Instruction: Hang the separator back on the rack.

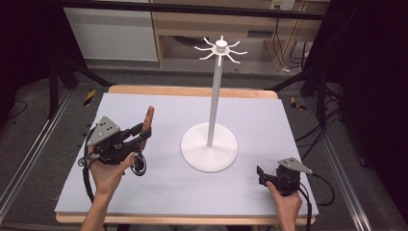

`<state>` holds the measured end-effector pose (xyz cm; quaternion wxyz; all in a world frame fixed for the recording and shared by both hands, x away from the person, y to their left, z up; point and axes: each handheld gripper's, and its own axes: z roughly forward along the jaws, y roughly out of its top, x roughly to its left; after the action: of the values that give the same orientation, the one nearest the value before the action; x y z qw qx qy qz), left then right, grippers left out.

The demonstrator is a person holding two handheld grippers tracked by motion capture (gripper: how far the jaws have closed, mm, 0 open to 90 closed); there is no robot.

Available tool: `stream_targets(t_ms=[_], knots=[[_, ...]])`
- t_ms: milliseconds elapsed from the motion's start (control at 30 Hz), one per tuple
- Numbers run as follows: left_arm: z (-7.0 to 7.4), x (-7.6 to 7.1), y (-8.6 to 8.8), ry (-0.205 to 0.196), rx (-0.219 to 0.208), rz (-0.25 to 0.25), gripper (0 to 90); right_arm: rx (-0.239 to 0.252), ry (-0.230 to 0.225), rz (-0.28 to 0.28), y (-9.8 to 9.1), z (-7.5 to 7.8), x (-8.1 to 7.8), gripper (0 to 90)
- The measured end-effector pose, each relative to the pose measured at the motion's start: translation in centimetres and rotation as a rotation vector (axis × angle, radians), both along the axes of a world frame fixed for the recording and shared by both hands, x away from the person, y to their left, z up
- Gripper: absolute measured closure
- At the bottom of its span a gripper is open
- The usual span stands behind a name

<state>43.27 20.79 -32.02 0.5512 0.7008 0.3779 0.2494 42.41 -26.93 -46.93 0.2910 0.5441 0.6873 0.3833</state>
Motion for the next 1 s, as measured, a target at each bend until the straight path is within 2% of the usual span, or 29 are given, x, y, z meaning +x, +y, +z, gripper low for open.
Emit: stream_targets(t_ms=[467,1000], knots=[[2.3,0.5,-1.0,-0.039,-0.003,-0.007,67.3,0.001,0.001,-0.001,0.0,0.0,0.0,8.4],[3.6,1.4,-2.4,-0.063,-0.018,-0.032,67.3,-0.001,0.004,0.001,0.2,0.0,0.0,8.4]])
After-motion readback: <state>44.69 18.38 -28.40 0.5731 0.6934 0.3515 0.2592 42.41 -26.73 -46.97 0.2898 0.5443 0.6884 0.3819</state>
